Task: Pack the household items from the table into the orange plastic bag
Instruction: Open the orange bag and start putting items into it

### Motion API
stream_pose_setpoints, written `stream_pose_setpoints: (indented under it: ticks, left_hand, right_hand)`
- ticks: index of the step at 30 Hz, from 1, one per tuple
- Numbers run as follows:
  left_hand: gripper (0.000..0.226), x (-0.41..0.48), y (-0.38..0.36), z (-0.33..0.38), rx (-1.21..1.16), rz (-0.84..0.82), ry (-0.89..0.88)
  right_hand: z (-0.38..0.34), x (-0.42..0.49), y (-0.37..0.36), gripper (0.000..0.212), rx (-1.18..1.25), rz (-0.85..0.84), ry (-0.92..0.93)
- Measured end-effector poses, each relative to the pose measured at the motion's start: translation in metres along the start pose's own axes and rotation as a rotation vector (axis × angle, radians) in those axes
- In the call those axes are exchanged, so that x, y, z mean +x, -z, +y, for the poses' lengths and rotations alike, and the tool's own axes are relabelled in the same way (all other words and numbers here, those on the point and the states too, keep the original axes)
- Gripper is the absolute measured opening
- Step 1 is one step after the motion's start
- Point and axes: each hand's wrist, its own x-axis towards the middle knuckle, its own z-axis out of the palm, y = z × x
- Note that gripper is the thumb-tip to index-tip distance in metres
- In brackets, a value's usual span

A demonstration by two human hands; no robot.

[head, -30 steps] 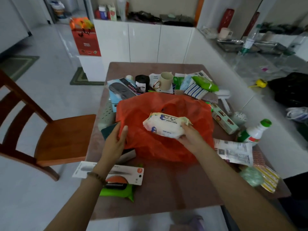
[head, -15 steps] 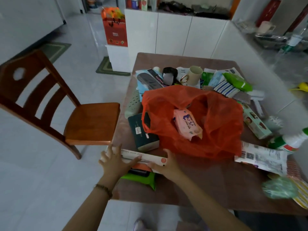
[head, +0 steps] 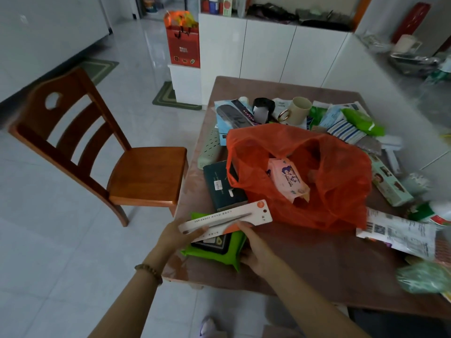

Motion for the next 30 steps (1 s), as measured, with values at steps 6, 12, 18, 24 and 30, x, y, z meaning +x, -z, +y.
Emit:
stream_pose_setpoints:
  ticks: [6,12,18,24,30]
  left_hand:
    - [0.034,-0.016,-0.002,0.009,-0.053,-0.052,-0.080]
    - [0.036,-0.049,0.028,0.046,-0.193,-0.084,-0.201]
    - [0.030,-0.053,0.023,0.129,-0.154,0.001,-0.481]
    - [0.069,-0.028,0.018,0.175,-0.419,-0.095,-0.308]
    - [0.083,0.008,0.004,0.174,-0.368,0.110,-0.158]
  right_hand:
    - [-0.003,-0.010,-0.010,0.088,-0.163,-0.025,0.127]
    - [-0.034,-0.054,-0.007,0.073,-0.236,-0.139,0.363]
    - [-0.107,-0.064,0.017,0.045,-0.037,-0.019,0.431]
    - [-0.144,-0.058,0.068,0.034,0.091,-0.103,0.289]
    - [-0.161,-0.024,0.082,0.079,-0.059,-0.179,0.200]
